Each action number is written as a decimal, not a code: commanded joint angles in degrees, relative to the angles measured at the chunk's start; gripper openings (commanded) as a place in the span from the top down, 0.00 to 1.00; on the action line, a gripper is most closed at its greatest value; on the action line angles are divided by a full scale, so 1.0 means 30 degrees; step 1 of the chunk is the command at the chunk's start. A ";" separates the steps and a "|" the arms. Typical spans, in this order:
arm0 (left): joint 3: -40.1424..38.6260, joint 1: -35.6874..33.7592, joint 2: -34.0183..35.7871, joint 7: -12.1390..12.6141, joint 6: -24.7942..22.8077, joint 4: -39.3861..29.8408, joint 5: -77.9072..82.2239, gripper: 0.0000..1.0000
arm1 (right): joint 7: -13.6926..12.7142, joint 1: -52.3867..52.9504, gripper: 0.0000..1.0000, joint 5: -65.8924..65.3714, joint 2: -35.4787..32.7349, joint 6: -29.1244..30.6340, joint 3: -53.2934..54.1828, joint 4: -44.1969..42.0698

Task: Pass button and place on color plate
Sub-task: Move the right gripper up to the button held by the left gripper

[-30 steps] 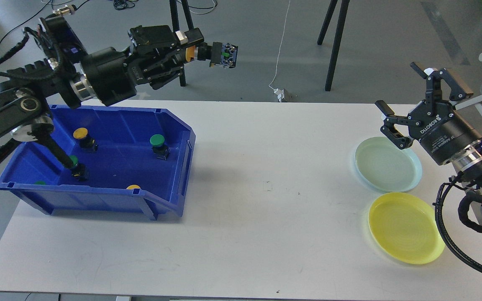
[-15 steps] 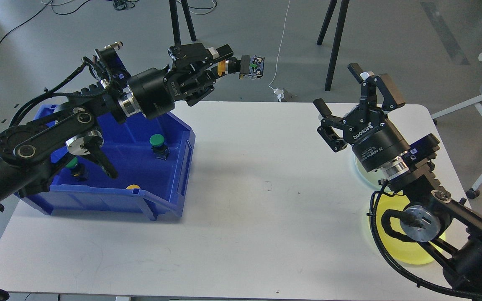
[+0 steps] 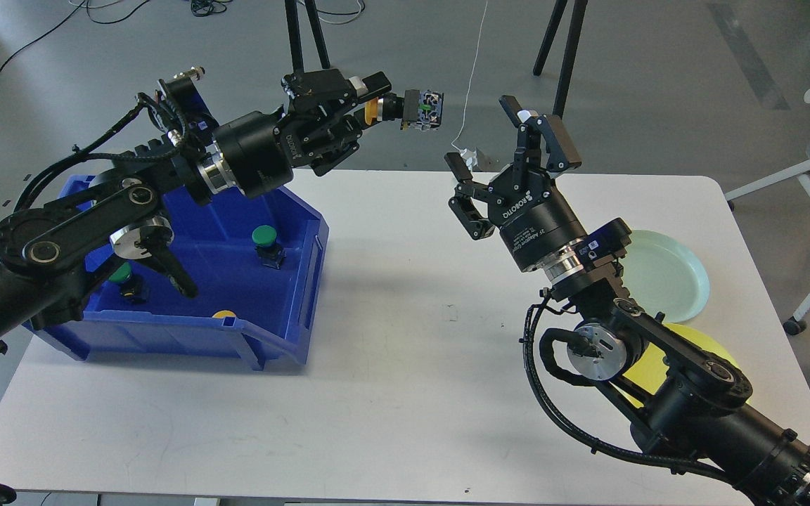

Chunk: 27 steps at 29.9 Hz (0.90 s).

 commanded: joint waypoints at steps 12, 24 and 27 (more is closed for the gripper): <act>-0.0031 -0.0008 -0.0001 -0.0001 0.0000 0.0119 -0.0001 0.93 | -0.0004 0.2820 0.01 -0.0002 0.1456 -0.0147 -0.2139 -0.1967; -0.0031 -0.0038 -0.0001 -0.0001 0.0000 0.0119 -0.0059 0.93 | -0.0004 0.2967 0.04 0.0145 0.1662 -0.0206 -0.2081 -0.1909; -0.0031 -0.0067 -0.0001 -0.0001 0.0000 0.0265 -0.0059 0.93 | -0.0004 0.2938 0.08 0.0174 0.1632 -0.0410 -0.1964 -0.1909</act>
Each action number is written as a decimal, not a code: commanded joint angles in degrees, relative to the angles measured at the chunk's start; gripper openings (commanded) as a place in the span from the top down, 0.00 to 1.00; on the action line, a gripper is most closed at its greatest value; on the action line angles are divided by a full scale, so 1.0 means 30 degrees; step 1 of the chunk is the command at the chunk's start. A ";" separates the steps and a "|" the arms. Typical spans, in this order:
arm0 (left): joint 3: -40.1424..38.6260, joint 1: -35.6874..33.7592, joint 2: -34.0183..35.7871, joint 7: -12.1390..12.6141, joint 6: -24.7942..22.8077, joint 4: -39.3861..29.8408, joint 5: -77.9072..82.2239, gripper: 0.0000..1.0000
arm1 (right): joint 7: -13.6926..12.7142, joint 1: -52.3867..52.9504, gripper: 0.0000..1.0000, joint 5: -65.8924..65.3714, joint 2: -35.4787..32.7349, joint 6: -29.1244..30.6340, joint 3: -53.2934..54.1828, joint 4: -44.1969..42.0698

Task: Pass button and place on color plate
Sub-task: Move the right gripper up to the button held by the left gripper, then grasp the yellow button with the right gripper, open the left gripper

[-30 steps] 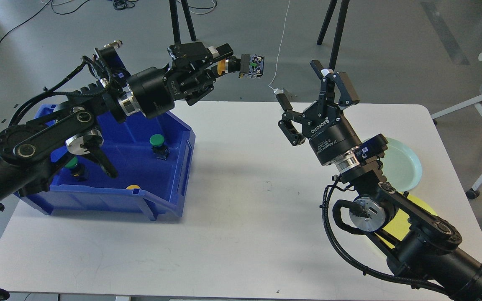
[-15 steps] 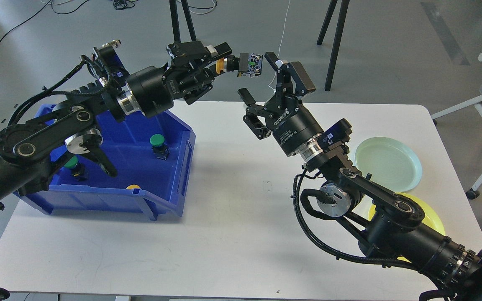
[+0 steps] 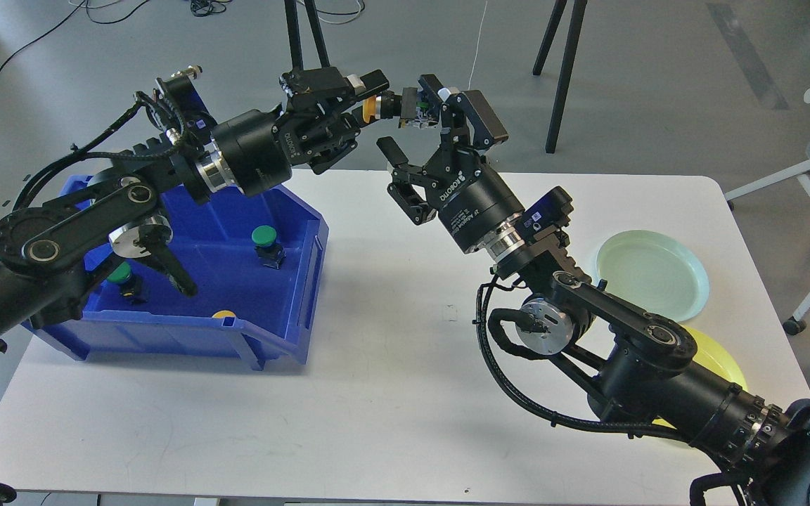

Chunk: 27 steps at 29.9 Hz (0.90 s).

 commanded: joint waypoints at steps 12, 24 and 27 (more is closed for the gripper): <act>0.0002 -0.0046 -0.0001 0.0000 0.0000 0.0218 -0.0009 0.93 | 0.0001 -0.0026 0.36 -0.0169 0.0003 -0.0444 0.0190 0.0091; 0.0002 -0.0017 -0.0001 0.0000 0.0000 0.0218 0.0078 0.92 | 0.0001 0.0092 0.75 -0.0872 0.0295 -0.0825 0.0190 0.0062; 0.0002 -0.0017 -0.0030 0.0000 0.0000 0.0218 0.0078 0.90 | 0.0001 0.0150 0.77 -0.0989 0.0325 -0.0854 0.0190 0.0062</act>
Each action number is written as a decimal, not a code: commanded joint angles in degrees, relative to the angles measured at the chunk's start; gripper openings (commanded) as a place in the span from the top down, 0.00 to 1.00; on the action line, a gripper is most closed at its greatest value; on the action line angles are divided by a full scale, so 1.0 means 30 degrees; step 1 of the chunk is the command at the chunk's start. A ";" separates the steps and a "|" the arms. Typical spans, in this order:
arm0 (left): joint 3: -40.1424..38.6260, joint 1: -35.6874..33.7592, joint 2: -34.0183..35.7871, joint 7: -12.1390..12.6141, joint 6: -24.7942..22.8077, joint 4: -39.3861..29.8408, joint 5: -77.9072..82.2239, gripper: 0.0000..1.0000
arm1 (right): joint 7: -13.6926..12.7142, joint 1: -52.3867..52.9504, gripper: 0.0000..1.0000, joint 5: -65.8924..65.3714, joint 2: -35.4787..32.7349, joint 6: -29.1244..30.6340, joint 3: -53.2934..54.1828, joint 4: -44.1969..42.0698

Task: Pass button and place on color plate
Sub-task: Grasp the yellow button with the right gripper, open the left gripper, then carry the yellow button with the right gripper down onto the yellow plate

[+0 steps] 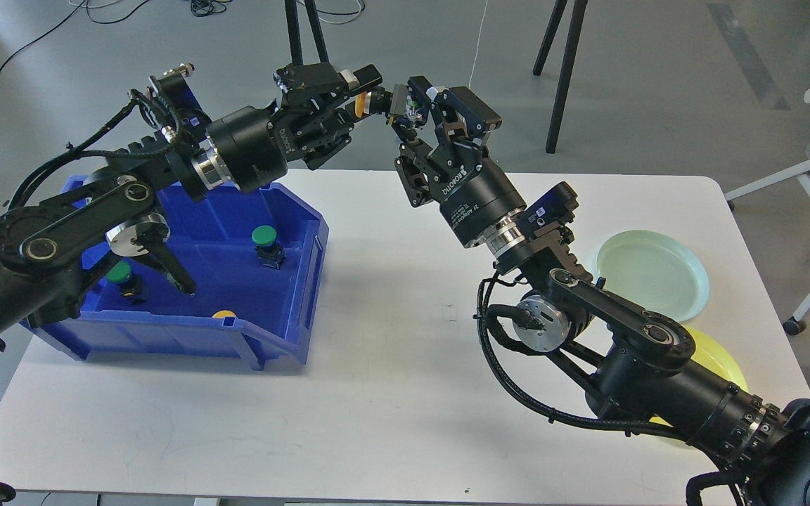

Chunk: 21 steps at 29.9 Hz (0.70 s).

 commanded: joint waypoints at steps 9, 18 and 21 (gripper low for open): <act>-0.0167 0.0062 -0.0020 0.0010 -0.0012 -0.0010 -0.0084 0.22 | 0.0002 0.0057 0.77 -0.0143 -0.0048 -0.0156 -0.0114 -0.0007; -0.0197 0.0062 -0.0020 0.0010 -0.0012 -0.0010 -0.0084 0.19 | 0.0002 0.0028 0.77 -0.0113 -0.0253 -0.0156 -0.0114 0.0022; -0.0197 0.0062 0.0009 0.0010 -0.0012 -0.0010 -0.0084 0.18 | 0.0002 -0.0030 0.78 -0.0113 -0.0632 -0.0156 -0.0056 0.0081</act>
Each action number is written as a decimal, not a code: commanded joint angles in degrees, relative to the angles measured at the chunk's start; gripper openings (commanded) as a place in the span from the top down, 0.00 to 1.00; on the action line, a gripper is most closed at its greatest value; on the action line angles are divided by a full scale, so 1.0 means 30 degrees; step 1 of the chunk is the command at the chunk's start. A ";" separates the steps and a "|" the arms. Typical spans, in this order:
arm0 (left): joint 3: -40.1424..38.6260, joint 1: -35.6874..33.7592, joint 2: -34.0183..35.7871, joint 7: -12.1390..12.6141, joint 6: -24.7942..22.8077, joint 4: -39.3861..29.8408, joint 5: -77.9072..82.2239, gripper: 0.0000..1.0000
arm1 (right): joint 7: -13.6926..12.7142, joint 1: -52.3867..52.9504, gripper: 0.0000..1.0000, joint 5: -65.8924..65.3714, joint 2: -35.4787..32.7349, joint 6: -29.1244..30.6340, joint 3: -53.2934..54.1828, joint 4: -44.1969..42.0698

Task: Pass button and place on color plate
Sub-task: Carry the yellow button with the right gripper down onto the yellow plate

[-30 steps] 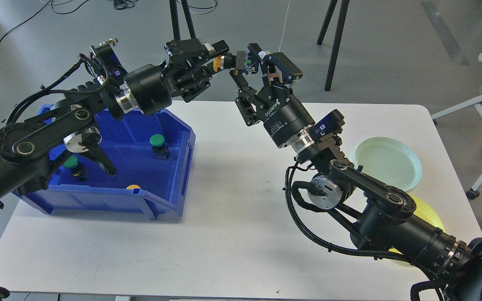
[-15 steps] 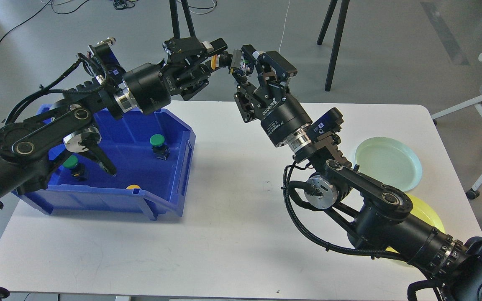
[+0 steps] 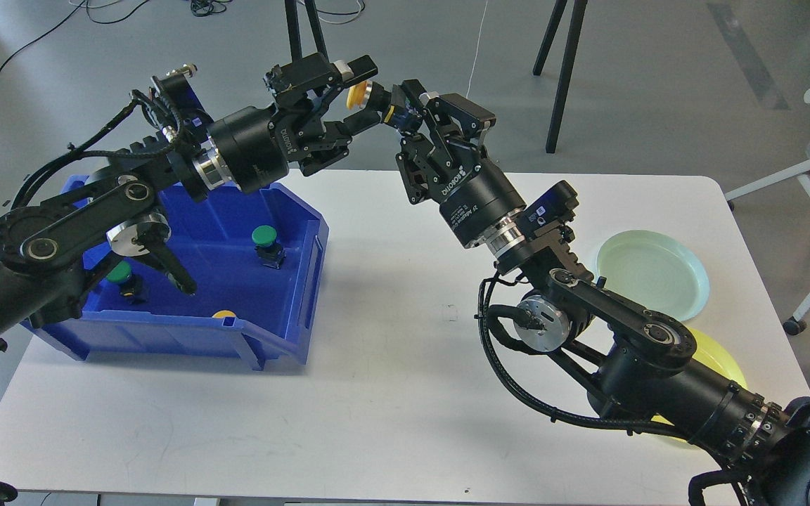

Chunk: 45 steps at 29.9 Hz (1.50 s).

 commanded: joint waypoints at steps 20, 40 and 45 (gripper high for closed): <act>-0.0027 0.0059 0.0058 -0.0007 0.0001 0.0203 -0.0791 0.14 | 0.0004 -1.4360 0.81 -0.0085 -1.4696 -0.5238 0.4890 0.6395; 0.0266 -0.0763 0.6880 -0.0007 0.0001 0.0203 0.6488 0.07 | 0.0004 -1.5632 0.51 -0.2195 -1.3677 -0.8644 0.1991 0.3586; 0.0792 0.0144 0.8463 -0.0007 0.0001 -0.0002 1.4577 0.07 | 0.0004 -1.5485 0.39 -0.2166 -1.3120 -0.8644 0.1931 0.3615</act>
